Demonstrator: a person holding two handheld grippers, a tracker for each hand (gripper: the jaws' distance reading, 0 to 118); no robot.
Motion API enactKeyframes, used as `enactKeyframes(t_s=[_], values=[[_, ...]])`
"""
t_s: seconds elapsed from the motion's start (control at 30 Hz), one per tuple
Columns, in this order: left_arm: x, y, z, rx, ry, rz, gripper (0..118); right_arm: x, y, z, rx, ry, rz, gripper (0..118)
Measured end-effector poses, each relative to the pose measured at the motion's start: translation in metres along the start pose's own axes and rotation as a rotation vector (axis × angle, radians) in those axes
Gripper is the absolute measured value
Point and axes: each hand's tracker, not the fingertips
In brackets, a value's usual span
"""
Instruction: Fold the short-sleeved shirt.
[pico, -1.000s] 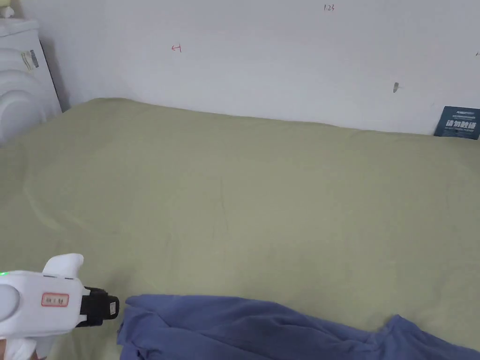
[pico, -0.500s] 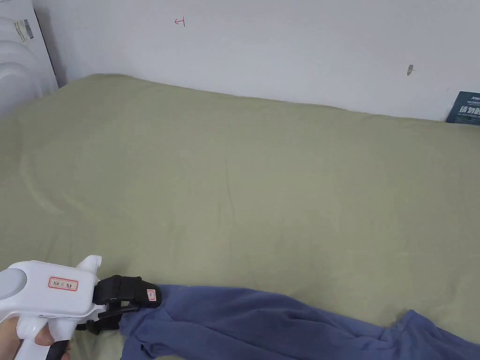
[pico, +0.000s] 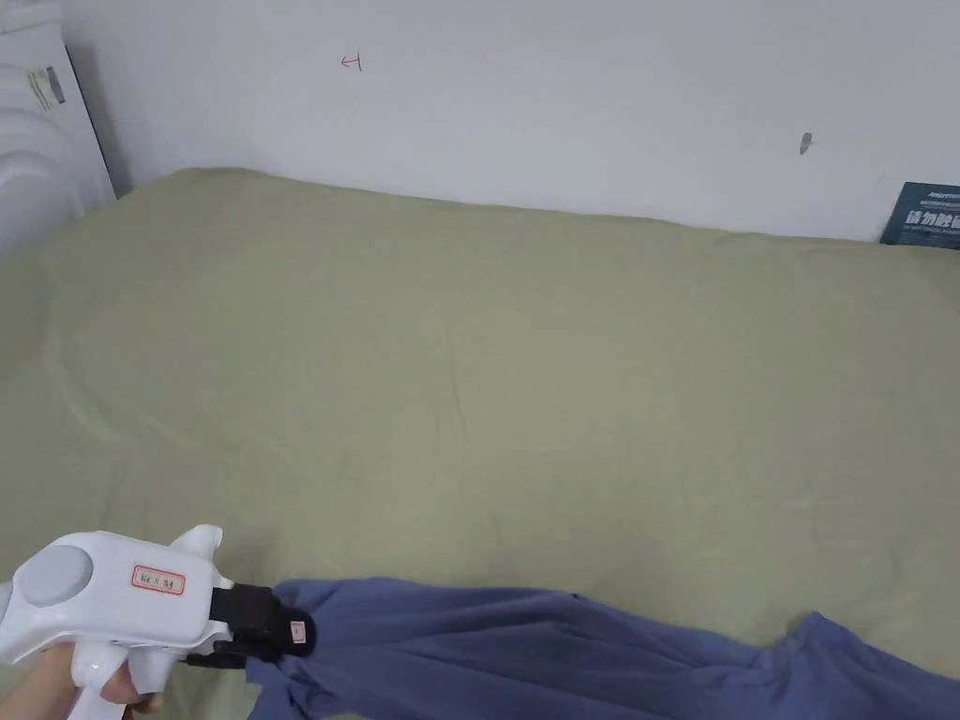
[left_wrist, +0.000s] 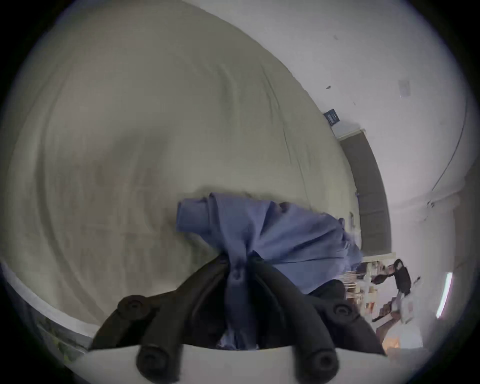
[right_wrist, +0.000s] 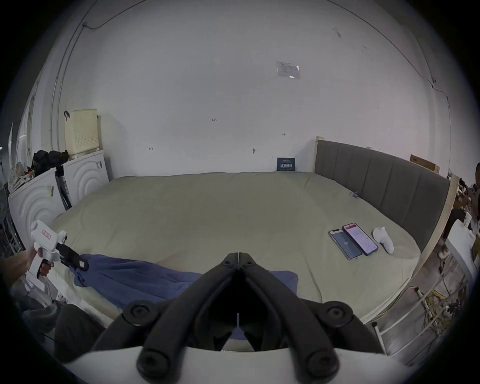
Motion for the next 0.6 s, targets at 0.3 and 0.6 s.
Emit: enactKeyframes(t_s=[0.3,0.6], values=[[0.013,-0.009,0.053,0.116,0.012,0.013,9,0.009,0.007,0.011,0.028,0.017,-0.004,0],[0.066,-0.013,0.104,0.167,0.103,-0.106,9,0.018,0.003,0.015,0.034,0.034,-0.03,0]])
